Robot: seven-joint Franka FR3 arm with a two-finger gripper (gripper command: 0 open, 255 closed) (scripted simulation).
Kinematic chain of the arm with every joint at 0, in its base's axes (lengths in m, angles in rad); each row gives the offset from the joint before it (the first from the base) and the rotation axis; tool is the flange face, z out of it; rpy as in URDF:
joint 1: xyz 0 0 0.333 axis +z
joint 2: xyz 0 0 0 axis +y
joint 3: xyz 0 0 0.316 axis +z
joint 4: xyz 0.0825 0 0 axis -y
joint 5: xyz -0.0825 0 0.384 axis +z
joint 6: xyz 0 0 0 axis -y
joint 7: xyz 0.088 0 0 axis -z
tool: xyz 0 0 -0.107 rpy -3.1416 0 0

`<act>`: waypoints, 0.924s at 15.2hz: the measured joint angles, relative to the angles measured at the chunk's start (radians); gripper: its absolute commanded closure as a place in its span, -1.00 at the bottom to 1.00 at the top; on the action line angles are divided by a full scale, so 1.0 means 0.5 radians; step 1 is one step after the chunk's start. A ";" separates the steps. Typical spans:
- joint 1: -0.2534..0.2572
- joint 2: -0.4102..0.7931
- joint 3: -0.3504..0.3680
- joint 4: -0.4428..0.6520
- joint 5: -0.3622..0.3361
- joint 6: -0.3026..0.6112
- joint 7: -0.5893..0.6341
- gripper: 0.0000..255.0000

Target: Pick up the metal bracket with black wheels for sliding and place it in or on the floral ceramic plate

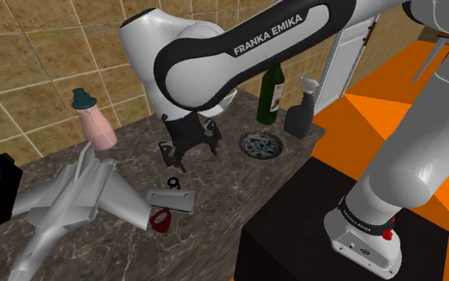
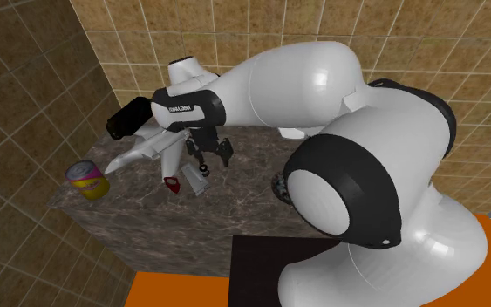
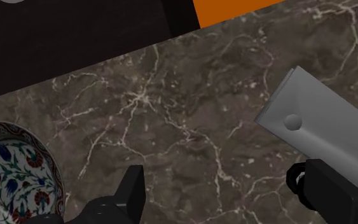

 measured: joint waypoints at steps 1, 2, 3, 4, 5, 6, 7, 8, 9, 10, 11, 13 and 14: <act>0.008 0.028 0.007 0.004 -0.010 0.013 0.027 -1.00; 0.011 0.037 0.009 -0.012 -0.013 0.033 0.038 -1.00; 0.011 0.042 0.009 -0.031 -0.016 0.055 0.042 -1.00; 0.012 0.040 0.010 -0.059 -0.013 0.080 0.046 -1.00; 0.014 0.050 0.011 -0.077 -0.020 0.106 0.054 -1.00; 0.014 0.053 0.011 -0.097 -0.021 0.128 0.055 -1.00; 0.015 0.060 0.011 -0.129 -0.027 0.165 0.062 -1.00; 0.015 0.069 0.011 -0.142 -0.032 0.184 0.064 -1.00; 0.015 0.072 0.010 -0.148 -0.035 0.193 0.065 -1.00; 0.015 0.073 0.010 -0.151 -0.036 0.197 0.066 -1.00; 0.015 0.075 0.010 -0.153 -0.037 0.200 0.067 -1.00; 0.015 0.075 0.010 -0.153 -0.037 0.201 0.067 -1.00; 0.015 0.075 0.010 -0.154 -0.037 0.202 0.068 -1.00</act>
